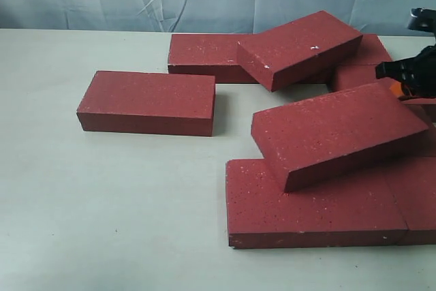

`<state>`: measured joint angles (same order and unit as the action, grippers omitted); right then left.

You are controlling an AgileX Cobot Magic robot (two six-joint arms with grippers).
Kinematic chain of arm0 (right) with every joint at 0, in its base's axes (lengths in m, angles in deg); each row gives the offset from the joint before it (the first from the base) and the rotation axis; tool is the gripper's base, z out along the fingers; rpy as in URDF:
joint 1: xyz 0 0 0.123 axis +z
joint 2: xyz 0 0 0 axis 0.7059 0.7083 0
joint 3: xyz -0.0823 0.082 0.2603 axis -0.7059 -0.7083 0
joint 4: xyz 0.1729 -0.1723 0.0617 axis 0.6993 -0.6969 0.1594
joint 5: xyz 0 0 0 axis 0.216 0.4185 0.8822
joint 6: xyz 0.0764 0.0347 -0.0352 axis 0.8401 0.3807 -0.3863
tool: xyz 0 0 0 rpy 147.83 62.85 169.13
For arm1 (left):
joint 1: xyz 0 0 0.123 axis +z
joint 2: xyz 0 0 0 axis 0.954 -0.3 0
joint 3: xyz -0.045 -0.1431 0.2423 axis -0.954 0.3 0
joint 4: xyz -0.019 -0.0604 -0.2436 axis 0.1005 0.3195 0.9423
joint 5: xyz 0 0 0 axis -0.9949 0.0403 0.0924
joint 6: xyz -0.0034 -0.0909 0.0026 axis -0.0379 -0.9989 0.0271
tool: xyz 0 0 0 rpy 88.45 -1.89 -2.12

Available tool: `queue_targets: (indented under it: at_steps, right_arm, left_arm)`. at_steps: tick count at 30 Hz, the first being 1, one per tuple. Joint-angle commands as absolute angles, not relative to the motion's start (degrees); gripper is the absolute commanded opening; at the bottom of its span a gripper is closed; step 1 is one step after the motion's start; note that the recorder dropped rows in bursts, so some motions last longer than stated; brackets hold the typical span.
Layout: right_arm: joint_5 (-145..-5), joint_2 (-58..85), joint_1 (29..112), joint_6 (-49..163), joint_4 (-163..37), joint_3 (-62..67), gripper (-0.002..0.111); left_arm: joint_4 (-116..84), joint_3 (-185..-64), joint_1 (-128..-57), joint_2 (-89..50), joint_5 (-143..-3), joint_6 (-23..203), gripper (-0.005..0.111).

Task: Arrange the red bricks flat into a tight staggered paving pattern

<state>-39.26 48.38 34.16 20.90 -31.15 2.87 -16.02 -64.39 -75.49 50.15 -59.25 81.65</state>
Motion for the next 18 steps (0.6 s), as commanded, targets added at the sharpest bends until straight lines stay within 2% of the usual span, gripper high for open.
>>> queue_targets:
  at_steps: [1,11,18]
  right_arm:
    - [-36.2,48.43,36.23,16.86,-27.98,3.11,-0.001]
    - [-31.0,48.43,43.01,14.71,-28.21,3.11,-0.001]
    - [-31.95,48.43,44.06,16.84,-27.9,3.11,-0.001]
  left_arm:
    - [-16.33,-64.11,-75.41,50.45,-59.48,81.57,0.0]
    - [-16.33,-64.11,-75.41,50.45,-59.48,81.57,0.0]
    - [-16.33,-64.11,-75.41,50.45,-59.48,81.57,0.0]
